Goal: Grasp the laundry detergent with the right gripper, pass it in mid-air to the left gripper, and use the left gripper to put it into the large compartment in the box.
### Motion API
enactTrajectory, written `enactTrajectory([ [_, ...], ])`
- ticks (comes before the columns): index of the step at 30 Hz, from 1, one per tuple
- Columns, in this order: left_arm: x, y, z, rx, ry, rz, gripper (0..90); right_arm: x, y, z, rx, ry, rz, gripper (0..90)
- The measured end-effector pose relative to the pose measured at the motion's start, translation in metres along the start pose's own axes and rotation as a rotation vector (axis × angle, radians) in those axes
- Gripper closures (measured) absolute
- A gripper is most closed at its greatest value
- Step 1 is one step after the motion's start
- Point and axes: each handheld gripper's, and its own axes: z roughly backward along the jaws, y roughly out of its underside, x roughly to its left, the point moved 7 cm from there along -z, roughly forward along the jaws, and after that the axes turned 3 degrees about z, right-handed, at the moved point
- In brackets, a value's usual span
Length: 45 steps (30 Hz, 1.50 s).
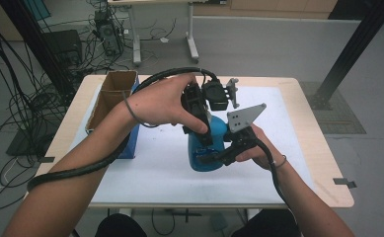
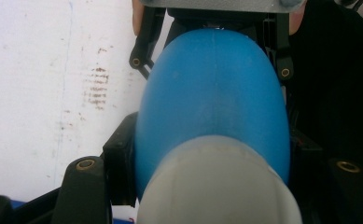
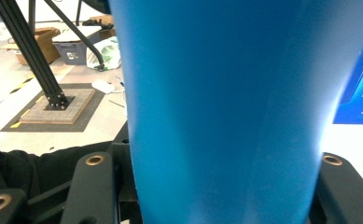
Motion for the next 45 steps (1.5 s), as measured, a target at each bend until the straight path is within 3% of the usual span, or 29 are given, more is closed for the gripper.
enactTrajectory([
  [14, 0.000, 0.000, -0.001, 0.009, -0.003, -0.004, 37.8, 0.000, 0.001, -0.004, -0.033, -0.002, -0.006, 41.9],
  [16, -0.001, 0.000, -0.001, 0.010, -0.008, -0.003, 37.8, 0.000, 0.002, -0.005, -0.040, -0.002, -0.014, 40.2],
  [18, -0.001, 0.000, -0.001, 0.015, -0.015, -0.006, 37.8, 0.000, 0.003, -0.007, -0.039, 0.005, -0.028, 30.6],
  [19, -0.001, 0.000, -0.001, 0.013, -0.018, -0.004, 37.8, 0.000, 0.003, -0.007, -0.039, 0.005, -0.028, 30.6],
  [25, 0.002, 0.001, 0.000, 0.015, -0.016, 0.020, 37.8, -0.001, 0.006, -0.009, -0.034, 0.018, -0.055, 19.2],
  [26, 0.002, 0.002, 0.000, 0.026, -0.017, 0.020, 37.7, -0.001, 0.006, -0.009, -0.040, 0.025, -0.055, 11.1],
  [29, 0.002, 0.002, 0.000, 0.029, -0.016, 0.028, 37.8, -0.002, 0.005, -0.008, -0.044, 0.043, -0.055, 8.5],
  [36, 0.003, 0.003, 0.001, 0.023, -0.016, 0.057, 37.7, -0.003, 0.001, -0.003, -0.040, 0.038, -0.038, 0.7],
  [45, 0.006, 0.004, 0.003, 0.015, -0.023, 0.126, 37.7, -0.004, 0.002, 0.001, 0.006, 0.045, -0.055, 0.8],
])
